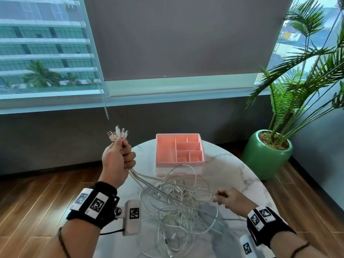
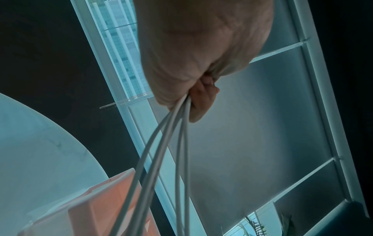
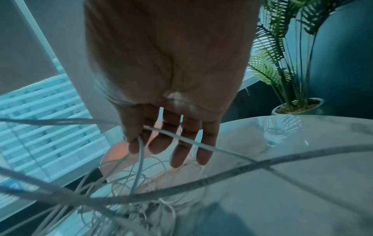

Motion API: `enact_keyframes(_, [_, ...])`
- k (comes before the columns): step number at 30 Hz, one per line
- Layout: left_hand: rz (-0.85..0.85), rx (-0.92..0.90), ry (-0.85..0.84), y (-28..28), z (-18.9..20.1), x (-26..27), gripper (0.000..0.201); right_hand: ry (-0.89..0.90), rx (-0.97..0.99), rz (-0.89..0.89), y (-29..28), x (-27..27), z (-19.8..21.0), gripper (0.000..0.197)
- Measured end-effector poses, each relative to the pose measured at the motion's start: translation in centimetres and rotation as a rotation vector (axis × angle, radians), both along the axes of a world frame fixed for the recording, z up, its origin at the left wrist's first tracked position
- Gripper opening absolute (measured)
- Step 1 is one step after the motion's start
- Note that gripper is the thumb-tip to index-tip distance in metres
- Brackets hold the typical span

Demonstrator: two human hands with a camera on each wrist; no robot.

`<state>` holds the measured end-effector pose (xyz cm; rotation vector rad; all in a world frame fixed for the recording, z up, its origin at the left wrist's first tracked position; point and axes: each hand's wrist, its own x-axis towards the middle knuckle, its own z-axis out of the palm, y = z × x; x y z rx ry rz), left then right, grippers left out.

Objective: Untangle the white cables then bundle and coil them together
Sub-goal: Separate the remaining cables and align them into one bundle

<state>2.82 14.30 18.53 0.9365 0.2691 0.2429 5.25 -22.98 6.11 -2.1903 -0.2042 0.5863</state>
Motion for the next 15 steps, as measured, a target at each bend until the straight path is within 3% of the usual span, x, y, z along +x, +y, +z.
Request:
enact_keyframes(4, [-0.011,0.012,0.006,-0.5,0.4,-0.1,0.041,0.123,0.198,-0.112,0.5,0.5,1.7,0.012])
enact_keyframes(10, [0.001,0.076,0.006,-0.2,0.7,-0.2,0.041,0.107,0.5,-0.211,0.0,2.1,4.9,0.017])
enact_keyframes(12, [0.016,0.076,0.007,0.6,0.9,-0.1,0.041,0.143,0.499,-0.203,-0.8,2.5,5.0,0.018])
enact_keyframes(15, [0.039,0.04,-0.007,2.1,1.2,0.3,0.041,0.235,0.266,-0.058,-2.1,1.8,4.0,0.013])
